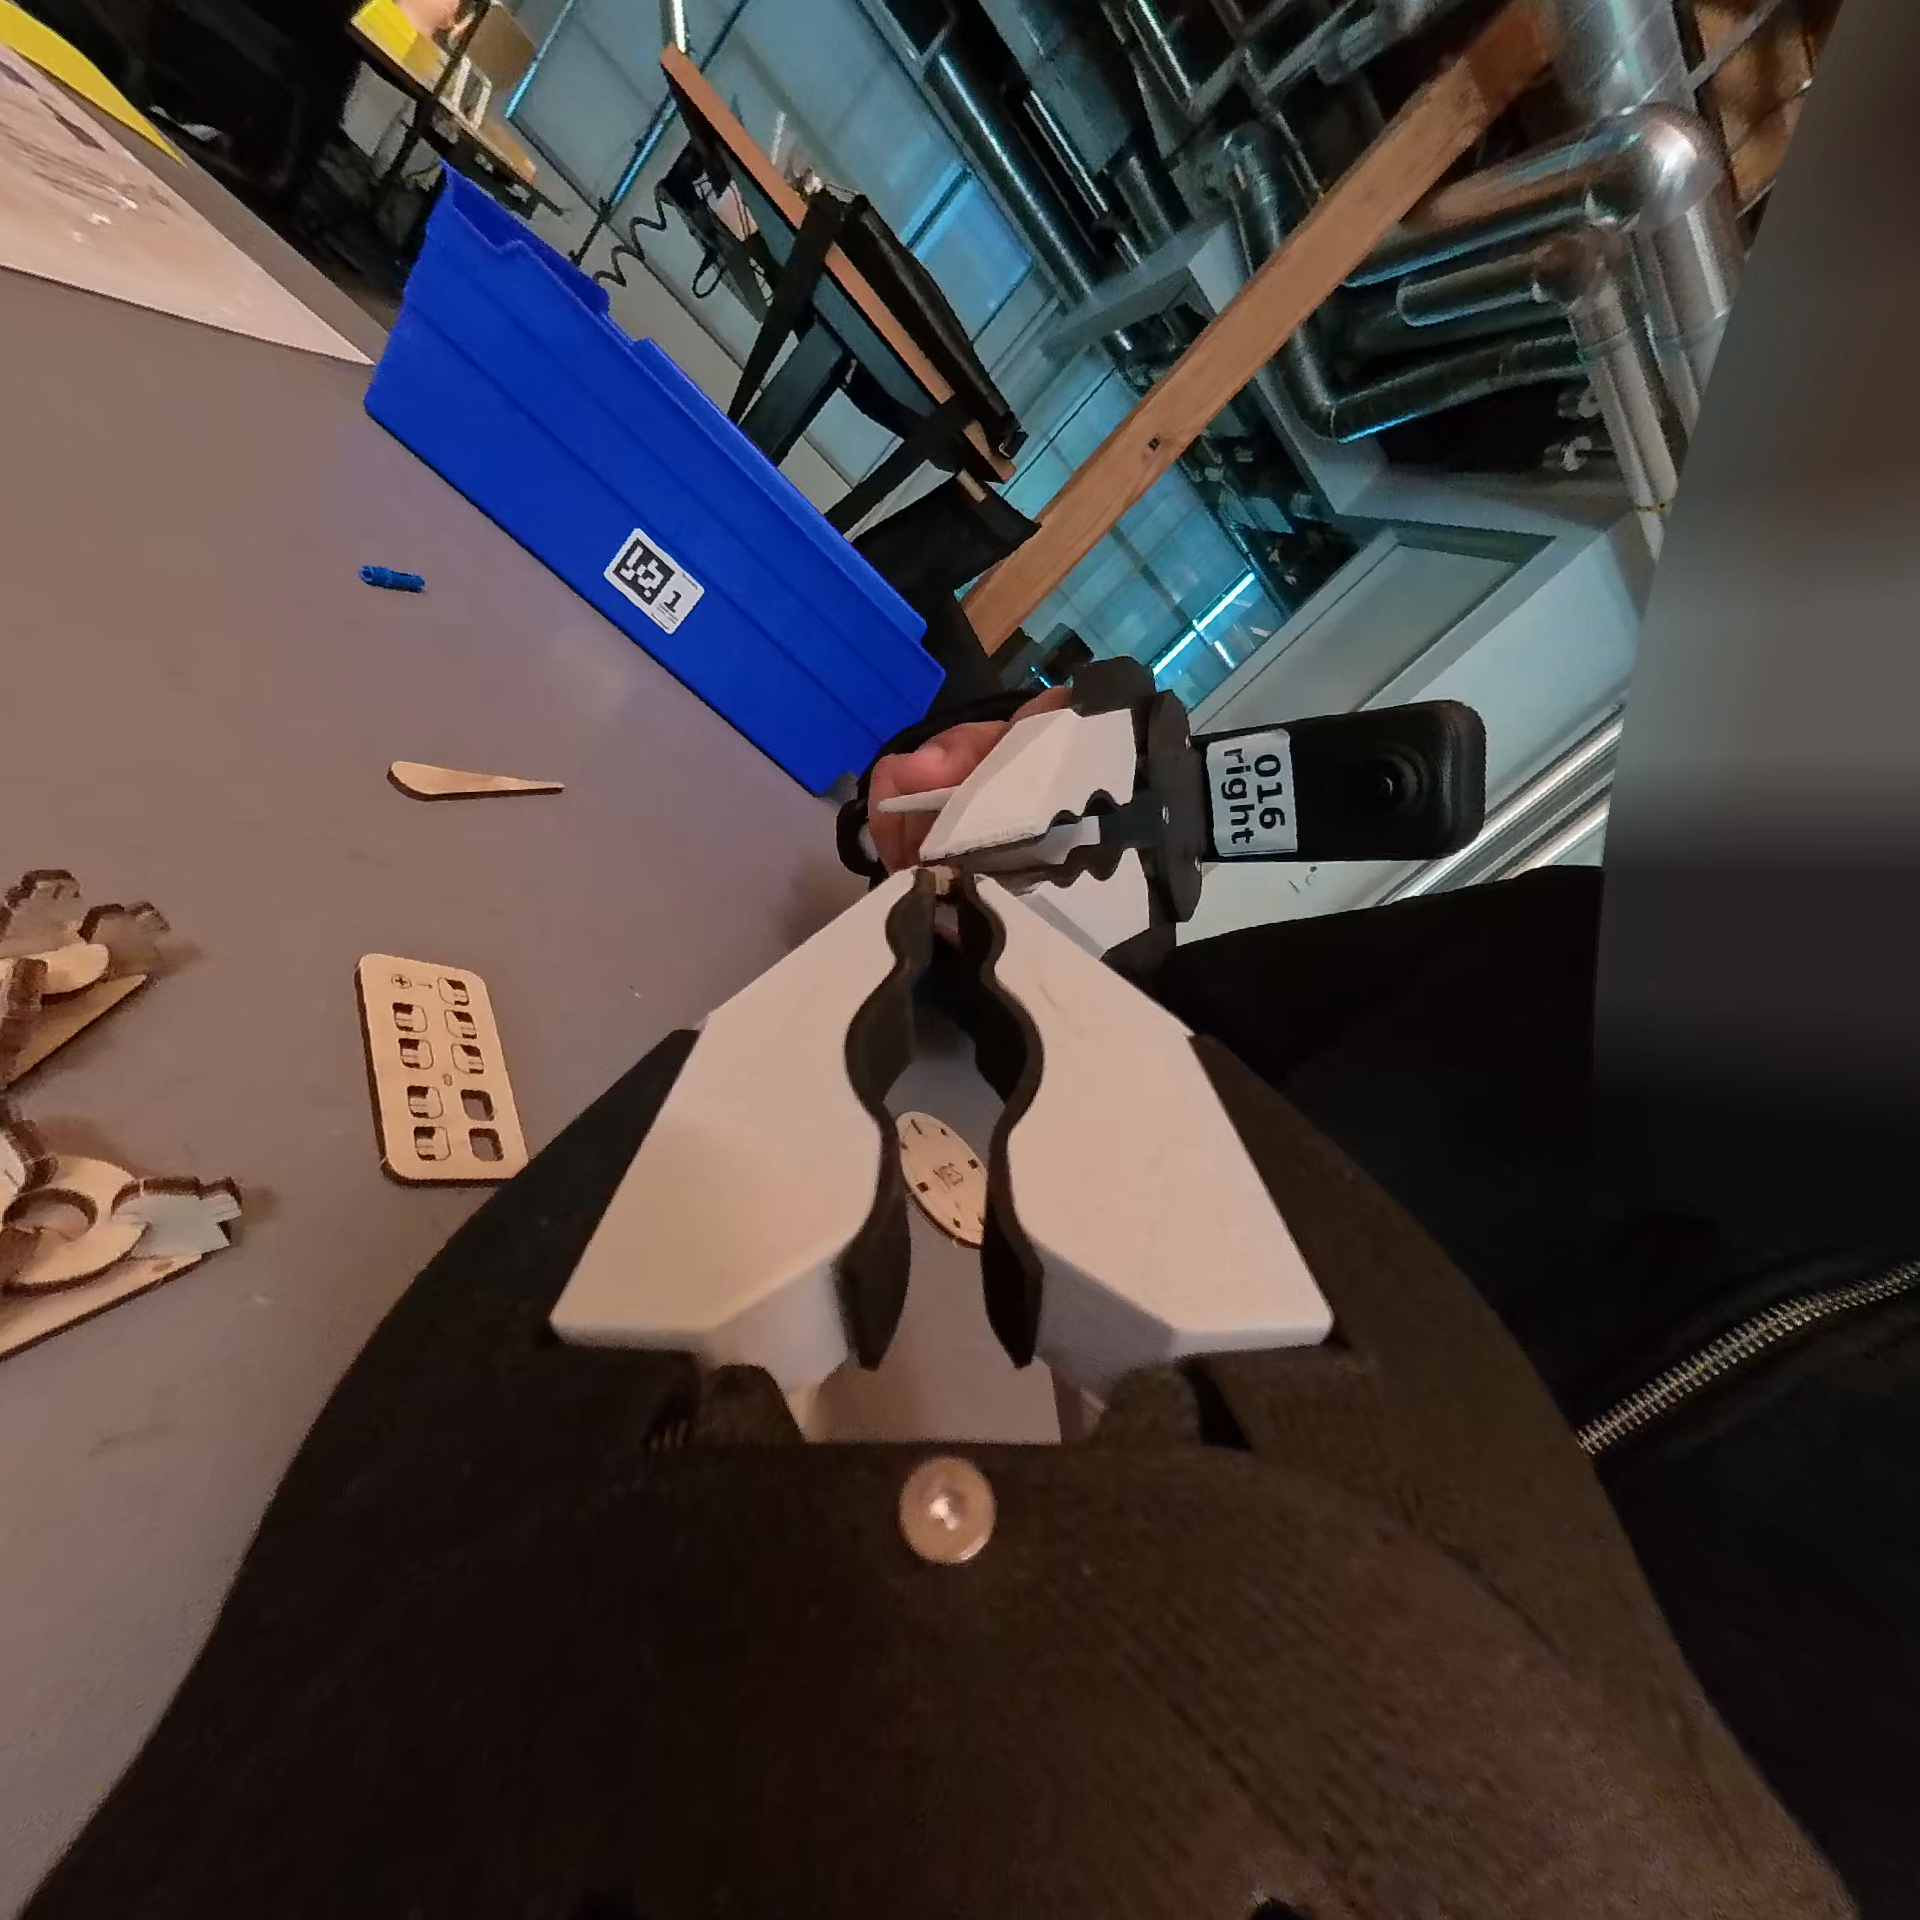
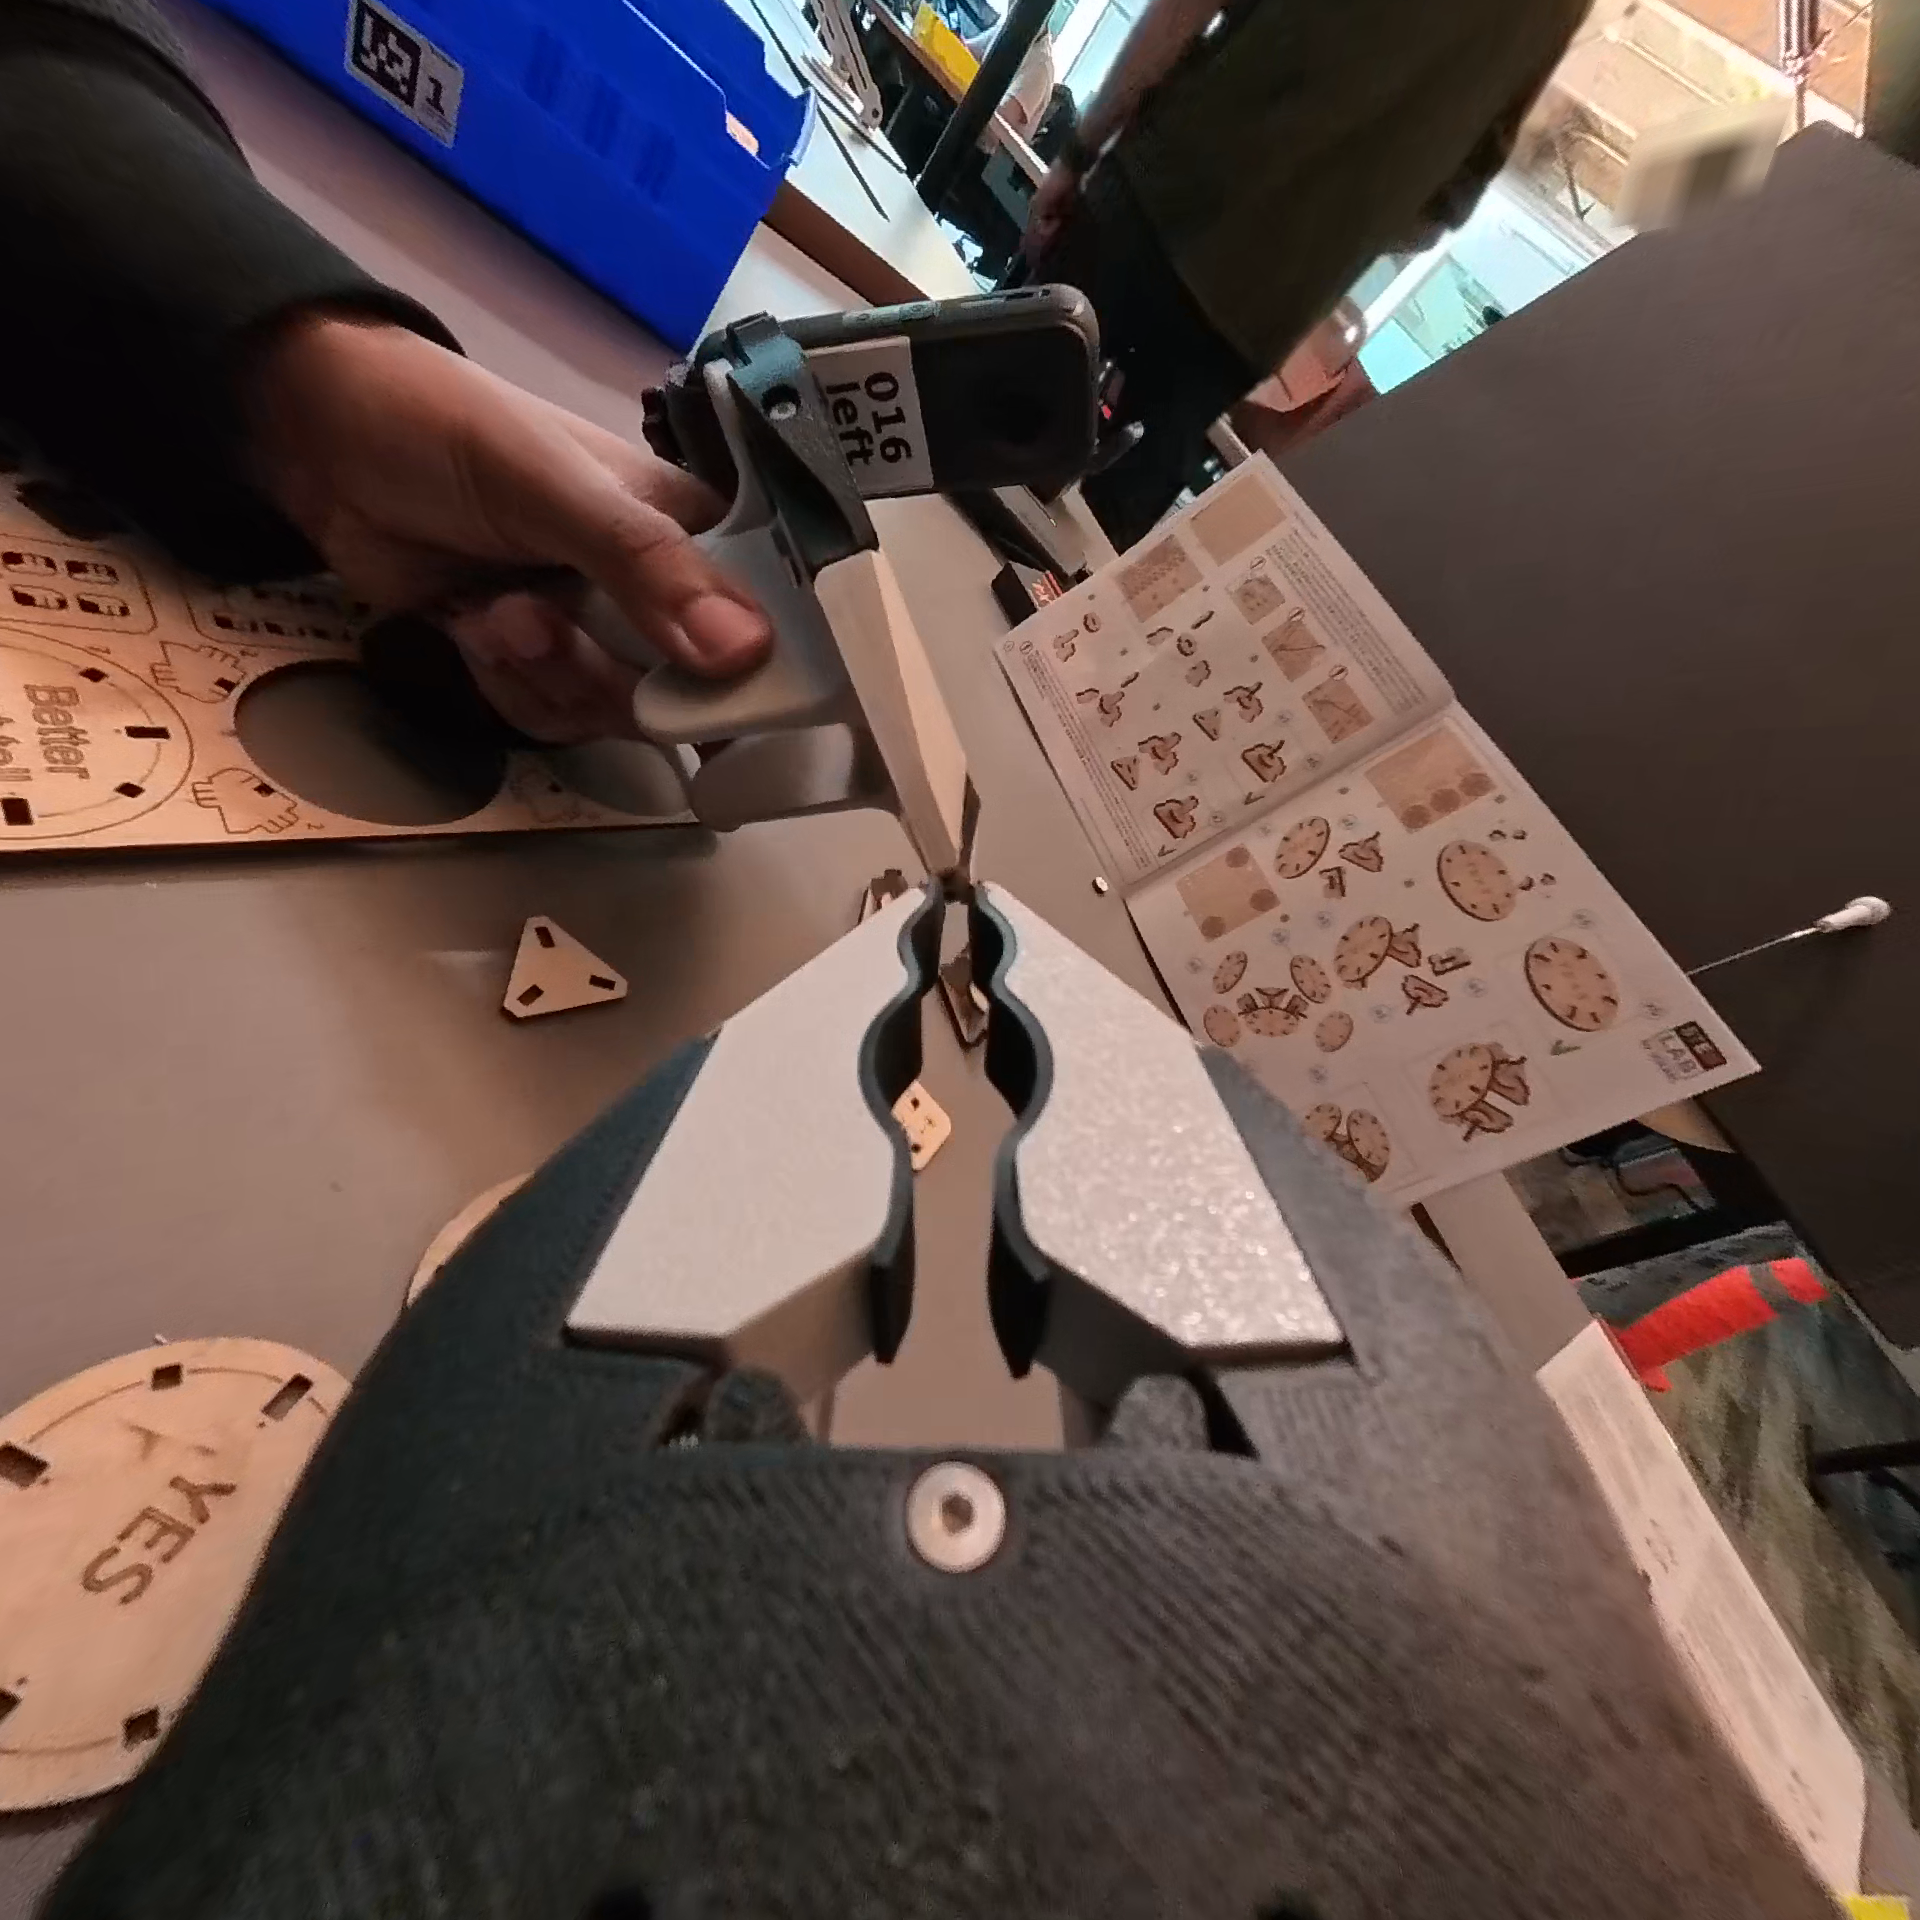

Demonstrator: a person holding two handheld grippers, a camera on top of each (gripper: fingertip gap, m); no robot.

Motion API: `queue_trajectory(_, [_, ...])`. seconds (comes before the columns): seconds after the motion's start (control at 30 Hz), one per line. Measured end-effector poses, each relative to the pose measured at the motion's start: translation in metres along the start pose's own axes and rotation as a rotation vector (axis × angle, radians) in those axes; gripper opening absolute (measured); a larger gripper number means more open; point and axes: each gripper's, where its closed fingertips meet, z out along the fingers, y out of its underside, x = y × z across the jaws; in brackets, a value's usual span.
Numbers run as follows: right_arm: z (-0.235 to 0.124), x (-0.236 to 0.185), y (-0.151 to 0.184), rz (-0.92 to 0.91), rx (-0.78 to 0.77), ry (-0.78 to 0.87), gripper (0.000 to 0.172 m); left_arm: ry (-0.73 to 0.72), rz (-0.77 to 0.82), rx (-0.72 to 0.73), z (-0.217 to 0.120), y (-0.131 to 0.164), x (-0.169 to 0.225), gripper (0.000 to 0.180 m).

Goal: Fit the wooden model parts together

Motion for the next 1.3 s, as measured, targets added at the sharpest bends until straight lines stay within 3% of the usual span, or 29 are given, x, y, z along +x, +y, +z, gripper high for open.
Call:
queue_trajectory(0.27, [-0.003, 0.0, -0.004, 0.078, 0.05, -0.042, 0.003, 0.061, -0.057, 0.03, -0.002, -0.004, 0.005, 0.001])
queue_trajectory(0.57, [-0.006, -0.004, -0.006, 0.128, 0.093, -0.106, 0.017, 0.156, -0.156, 0.003, -0.001, 0.0, 0.011, 0.001])
queue_trajectory(0.8, [-0.007, -0.007, -0.008, 0.105, 0.103, -0.116, 0.004, 0.182, -0.172, -0.027, 0.001, 0.004, 0.014, 0.002])
queue_trajectory(1.3, [-0.007, -0.006, -0.005, 0.122, 0.093, -0.128, 0.003, 0.164, -0.162, -0.026, 0.002, 0.005, 0.012, 0.002])
